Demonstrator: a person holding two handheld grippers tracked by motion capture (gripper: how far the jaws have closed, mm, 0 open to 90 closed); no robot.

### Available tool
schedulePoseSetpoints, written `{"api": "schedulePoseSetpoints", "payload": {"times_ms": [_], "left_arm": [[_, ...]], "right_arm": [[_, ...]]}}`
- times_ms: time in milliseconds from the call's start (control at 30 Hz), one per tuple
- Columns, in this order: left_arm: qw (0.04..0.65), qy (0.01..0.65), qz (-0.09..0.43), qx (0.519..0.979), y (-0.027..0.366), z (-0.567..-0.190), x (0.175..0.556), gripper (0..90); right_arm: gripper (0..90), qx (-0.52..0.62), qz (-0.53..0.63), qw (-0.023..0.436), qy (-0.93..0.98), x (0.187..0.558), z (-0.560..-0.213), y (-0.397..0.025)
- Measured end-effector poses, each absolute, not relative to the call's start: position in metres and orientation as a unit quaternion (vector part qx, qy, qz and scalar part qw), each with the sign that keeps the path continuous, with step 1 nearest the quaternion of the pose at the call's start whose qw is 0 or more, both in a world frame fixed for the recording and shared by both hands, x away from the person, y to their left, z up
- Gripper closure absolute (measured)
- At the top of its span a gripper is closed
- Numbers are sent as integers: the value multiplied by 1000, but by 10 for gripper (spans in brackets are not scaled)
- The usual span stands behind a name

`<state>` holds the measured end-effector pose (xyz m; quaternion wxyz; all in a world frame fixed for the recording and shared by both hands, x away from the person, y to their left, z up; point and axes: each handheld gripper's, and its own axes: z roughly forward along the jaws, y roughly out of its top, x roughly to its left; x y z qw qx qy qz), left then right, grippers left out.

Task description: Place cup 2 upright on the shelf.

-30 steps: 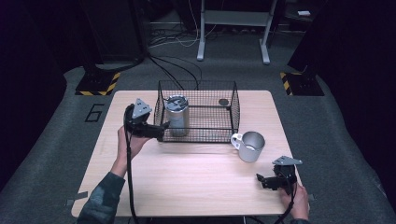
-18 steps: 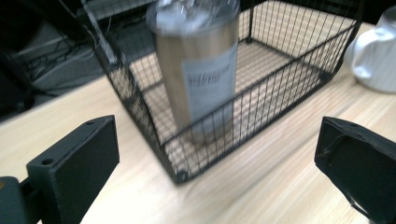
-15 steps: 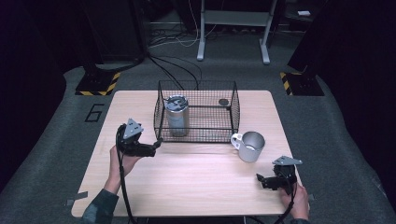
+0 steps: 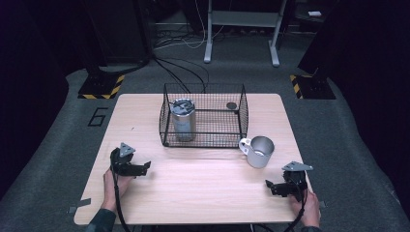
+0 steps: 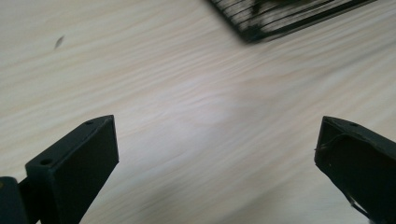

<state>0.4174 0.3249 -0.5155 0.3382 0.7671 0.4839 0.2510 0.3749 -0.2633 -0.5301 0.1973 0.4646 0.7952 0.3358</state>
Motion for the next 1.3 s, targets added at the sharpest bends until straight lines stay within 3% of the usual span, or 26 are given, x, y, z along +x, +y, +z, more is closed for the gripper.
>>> {"api": "schedulePoseSetpoints", "payload": {"times_ms": [133,333,467,867,1200,1300], "left_arm": [[309,492,267,769,334,-528,423,0],[312,482,273,772,341,-530,431,0],[324,497,215,776,352,-531,444,0],[329,459,200,801,359,-530,478,0],[335,460,202,797,359,-530,484,0],[336,461,203,796,359,-530,483,0]], "right_arm": [[0,465,337,194,795,375,-530,-263],[0,465,337,194,795,375,-530,-263],[0,470,335,202,791,373,-530,-262],[0,484,328,209,783,370,-530,-264],[0,499,336,197,774,376,-513,-264],[90,495,362,207,762,376,-500,-264]]}}
